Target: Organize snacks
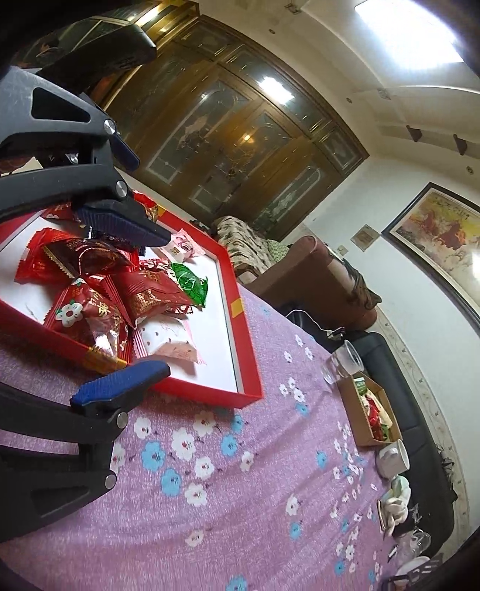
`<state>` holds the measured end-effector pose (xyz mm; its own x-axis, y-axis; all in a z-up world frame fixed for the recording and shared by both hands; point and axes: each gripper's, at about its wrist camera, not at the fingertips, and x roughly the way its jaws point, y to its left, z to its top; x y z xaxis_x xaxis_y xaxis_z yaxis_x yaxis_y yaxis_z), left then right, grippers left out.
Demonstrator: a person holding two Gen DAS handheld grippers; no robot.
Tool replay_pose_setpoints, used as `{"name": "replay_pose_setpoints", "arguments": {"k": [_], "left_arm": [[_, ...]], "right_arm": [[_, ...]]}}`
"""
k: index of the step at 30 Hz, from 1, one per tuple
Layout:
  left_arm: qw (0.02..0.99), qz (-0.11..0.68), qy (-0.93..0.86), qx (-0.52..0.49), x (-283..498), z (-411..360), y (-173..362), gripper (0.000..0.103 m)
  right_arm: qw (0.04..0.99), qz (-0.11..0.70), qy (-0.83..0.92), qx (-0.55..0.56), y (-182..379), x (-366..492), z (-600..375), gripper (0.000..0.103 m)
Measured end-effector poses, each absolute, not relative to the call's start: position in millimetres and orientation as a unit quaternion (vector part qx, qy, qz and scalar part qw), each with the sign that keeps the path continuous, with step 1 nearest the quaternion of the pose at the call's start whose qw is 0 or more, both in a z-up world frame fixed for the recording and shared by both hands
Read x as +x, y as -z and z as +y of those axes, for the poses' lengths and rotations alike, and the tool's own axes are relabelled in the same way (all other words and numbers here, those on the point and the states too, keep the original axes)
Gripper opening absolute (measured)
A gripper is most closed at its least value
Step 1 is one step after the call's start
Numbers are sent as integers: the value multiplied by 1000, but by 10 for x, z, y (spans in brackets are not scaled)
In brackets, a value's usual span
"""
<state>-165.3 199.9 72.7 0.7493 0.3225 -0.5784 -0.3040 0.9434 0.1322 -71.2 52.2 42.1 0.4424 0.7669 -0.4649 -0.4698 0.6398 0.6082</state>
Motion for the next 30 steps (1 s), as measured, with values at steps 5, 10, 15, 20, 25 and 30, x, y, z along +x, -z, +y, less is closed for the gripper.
{"name": "replay_pose_setpoints", "arguments": {"k": [5,10,15,20,25,30], "left_arm": [[936,311,-165,18,-1668,1922,-765,83],[938,306,-161,22,-1719,1826,-807,83],[938,307,-157,28,-1748,1741,-821,83],[936,311,-161,26,-1786,1697,-828,83],[936,304,-172,38,-1864,1629,-866,83],[941,292,-167,42,-1996,1550,-943,83]], "right_arm": [[830,363,-372,201,-485,-783,402,69],[836,354,-368,202,-539,-848,266,70],[839,346,-370,197,-578,-935,165,73],[844,339,-374,180,-603,-1061,114,74],[848,333,-372,178,-618,-1172,26,74],[851,323,-372,178,-676,-1301,-68,74]]}}
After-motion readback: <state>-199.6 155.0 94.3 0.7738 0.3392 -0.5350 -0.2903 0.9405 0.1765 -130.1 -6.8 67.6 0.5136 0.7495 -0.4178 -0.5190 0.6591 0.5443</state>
